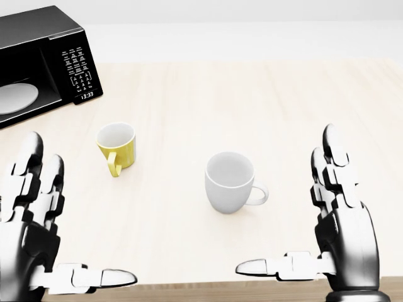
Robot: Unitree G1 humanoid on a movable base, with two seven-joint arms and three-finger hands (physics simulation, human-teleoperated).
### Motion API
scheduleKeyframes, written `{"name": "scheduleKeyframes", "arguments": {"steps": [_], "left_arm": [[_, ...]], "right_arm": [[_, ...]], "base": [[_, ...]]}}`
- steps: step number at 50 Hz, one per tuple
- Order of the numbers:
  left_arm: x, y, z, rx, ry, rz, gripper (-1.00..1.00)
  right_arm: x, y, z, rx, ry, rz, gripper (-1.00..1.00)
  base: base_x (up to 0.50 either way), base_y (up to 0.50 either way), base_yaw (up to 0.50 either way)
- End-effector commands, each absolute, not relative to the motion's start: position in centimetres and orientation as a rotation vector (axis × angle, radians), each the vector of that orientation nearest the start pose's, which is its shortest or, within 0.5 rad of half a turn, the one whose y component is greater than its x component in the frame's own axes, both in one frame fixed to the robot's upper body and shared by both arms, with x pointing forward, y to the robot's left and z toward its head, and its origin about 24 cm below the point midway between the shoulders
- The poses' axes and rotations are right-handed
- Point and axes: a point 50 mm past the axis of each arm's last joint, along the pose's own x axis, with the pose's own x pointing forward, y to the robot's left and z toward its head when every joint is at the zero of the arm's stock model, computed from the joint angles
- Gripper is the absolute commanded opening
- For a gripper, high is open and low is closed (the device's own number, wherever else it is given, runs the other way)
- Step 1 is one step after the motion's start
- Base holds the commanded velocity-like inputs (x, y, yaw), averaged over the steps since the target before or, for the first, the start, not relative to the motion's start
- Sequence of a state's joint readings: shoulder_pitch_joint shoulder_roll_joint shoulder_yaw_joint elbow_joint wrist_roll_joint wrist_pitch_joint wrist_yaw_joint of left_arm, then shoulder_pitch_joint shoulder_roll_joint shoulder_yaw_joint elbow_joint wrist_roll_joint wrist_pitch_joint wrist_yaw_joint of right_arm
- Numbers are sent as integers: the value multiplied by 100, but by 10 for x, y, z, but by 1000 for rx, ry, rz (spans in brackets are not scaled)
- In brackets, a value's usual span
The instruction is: Close the microwave.
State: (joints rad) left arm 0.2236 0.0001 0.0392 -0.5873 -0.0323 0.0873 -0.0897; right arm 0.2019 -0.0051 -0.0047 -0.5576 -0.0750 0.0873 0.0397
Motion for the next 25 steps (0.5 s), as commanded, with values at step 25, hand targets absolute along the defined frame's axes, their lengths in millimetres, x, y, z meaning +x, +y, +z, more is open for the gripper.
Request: {"name": "scheduleKeyframes", "arguments": {"steps": [25], "left_arm": [[139, 175, 180, 22, -534, 13, 100]], "right_arm": [[161, -156, 167, -139, -474, -55, 100]], "base": [[0, 0, 0]]}}
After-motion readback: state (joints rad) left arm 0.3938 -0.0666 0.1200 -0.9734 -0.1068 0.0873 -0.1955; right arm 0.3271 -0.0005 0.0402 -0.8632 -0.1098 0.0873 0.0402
